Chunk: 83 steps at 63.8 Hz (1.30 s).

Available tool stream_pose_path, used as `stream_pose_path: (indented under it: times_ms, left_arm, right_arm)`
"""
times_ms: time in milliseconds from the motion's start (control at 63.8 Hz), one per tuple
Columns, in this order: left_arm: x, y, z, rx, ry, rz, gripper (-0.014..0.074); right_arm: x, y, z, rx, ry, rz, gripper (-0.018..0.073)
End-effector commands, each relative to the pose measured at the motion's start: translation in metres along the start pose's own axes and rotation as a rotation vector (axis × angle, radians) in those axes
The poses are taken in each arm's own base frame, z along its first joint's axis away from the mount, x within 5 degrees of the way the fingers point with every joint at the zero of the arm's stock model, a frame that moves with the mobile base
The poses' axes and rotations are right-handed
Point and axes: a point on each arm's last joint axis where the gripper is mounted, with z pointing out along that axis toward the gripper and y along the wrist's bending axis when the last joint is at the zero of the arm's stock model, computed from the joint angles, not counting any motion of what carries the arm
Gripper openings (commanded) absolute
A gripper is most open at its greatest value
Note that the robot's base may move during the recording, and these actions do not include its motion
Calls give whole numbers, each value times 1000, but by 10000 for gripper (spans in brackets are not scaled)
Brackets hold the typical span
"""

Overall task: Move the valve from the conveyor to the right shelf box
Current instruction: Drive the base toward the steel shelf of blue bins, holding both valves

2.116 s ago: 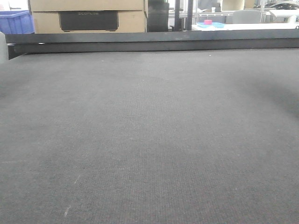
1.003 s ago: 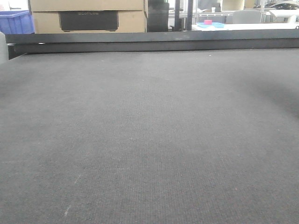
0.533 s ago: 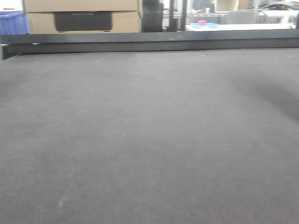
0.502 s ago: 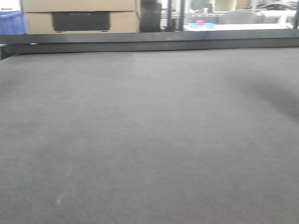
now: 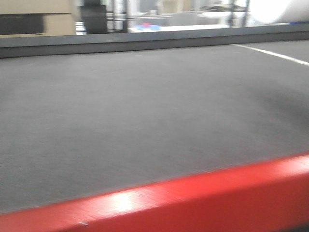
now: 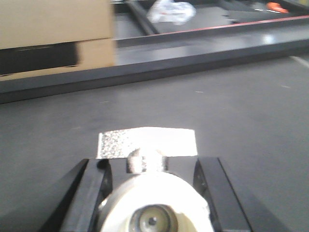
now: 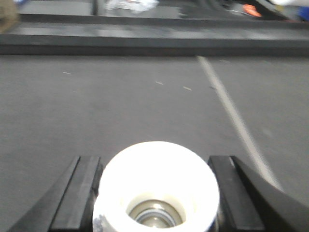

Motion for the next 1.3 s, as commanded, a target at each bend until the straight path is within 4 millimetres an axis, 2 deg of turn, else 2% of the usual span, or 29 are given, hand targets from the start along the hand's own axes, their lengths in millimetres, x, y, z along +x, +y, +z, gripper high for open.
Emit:
stream_pose_path:
  times_ms: [0, 1286]
  left_arm:
    - [-10, 1, -6, -3, -78, -11, -111]
    - [-10, 1, -6, -3, -84, -11, -111]
  right_arm:
    - [-12, -2, -7, 23, -102, -9, -162]
    - [-12, -2, -7, 23, -102, -9, -162]
